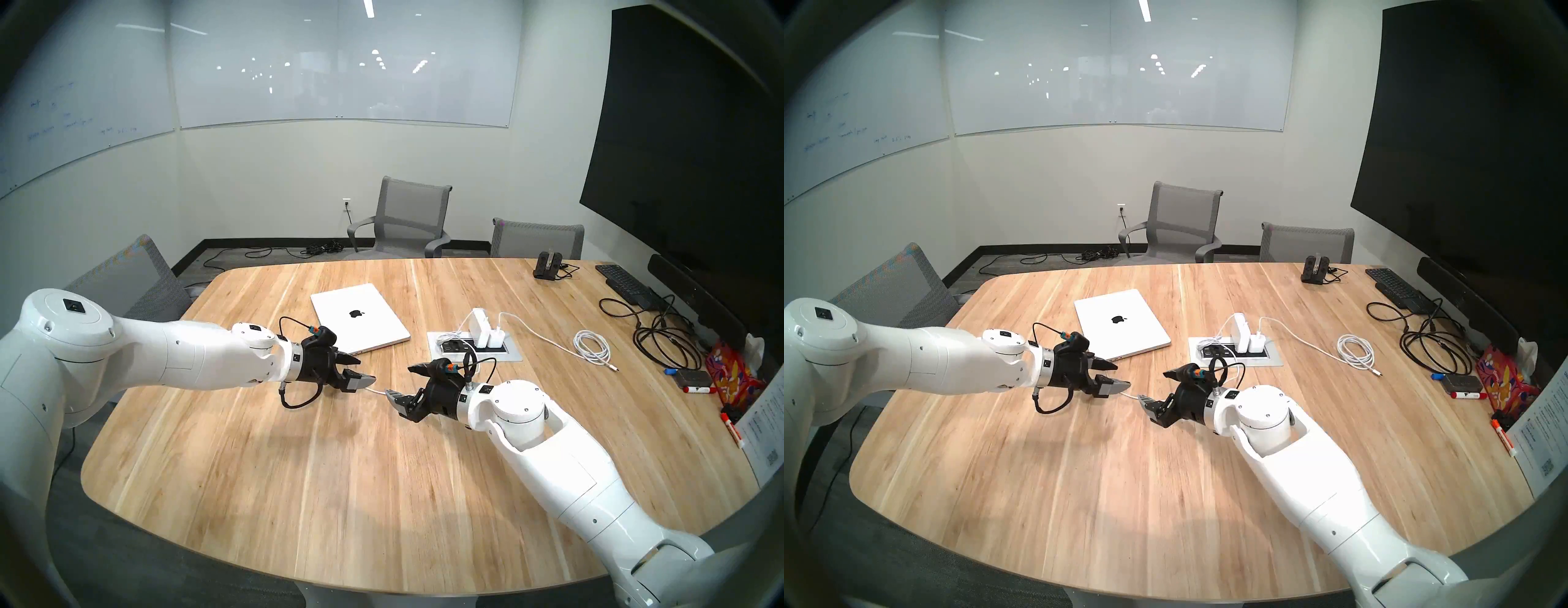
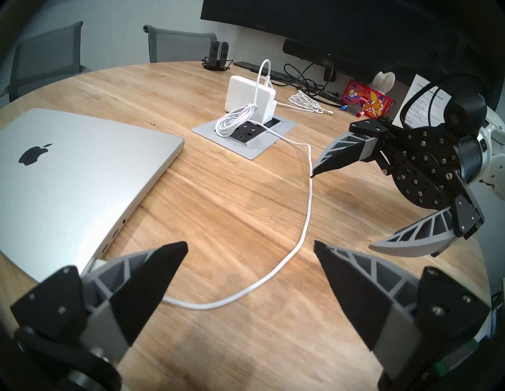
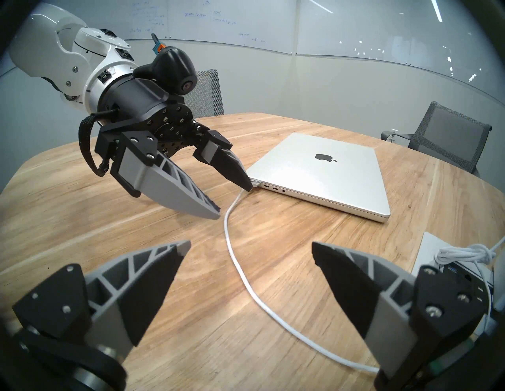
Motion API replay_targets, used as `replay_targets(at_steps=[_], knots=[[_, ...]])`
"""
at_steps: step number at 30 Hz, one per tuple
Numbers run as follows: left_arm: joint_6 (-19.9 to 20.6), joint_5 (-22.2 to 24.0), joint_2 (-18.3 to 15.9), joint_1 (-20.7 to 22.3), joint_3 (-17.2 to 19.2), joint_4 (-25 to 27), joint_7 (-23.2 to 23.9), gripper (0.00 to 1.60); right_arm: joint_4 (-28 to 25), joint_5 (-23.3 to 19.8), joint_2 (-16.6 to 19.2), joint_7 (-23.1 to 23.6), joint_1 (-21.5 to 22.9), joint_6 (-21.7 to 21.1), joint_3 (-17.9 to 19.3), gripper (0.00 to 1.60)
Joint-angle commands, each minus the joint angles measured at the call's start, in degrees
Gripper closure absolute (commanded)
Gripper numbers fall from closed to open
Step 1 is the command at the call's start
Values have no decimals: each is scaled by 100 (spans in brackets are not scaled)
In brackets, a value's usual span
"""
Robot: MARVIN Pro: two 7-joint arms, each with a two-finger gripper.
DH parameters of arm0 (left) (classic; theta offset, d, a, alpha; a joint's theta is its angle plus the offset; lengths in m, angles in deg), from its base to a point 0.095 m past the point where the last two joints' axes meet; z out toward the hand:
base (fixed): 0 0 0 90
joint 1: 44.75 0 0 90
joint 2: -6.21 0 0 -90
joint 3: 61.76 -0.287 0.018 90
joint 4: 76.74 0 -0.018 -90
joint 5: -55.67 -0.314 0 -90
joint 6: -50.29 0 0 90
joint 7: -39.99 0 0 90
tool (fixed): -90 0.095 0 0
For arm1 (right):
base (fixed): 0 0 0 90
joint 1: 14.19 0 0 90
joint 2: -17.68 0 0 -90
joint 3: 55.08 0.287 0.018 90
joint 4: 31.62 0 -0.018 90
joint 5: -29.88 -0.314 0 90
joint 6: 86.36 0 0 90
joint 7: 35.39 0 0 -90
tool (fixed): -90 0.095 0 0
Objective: Plug the charging cable into the port of a MacBook
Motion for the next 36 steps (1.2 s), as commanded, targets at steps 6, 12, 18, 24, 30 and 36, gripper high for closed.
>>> replay_targets(at_steps=[6,12,18,24,30,36], knots=[[109,149,211,-37,95,-381,137,0,-130,12,-18,-4,51,38,5,0],[238,192,376,-77,113,-757,291,0,-129,12,-18,-3,51,38,5,0],[312,231,573,-172,149,-1139,456,0,-129,12,-18,-3,51,38,5,0],[349,241,700,-255,159,-1306,564,0,-129,12,-19,-3,51,38,5,0],[374,243,742,-297,156,-1345,613,0,-130,13,-18,-3,51,38,5,0],[378,255,786,-336,164,-1436,656,0,-131,13,-18,-3,50,38,5,0]])
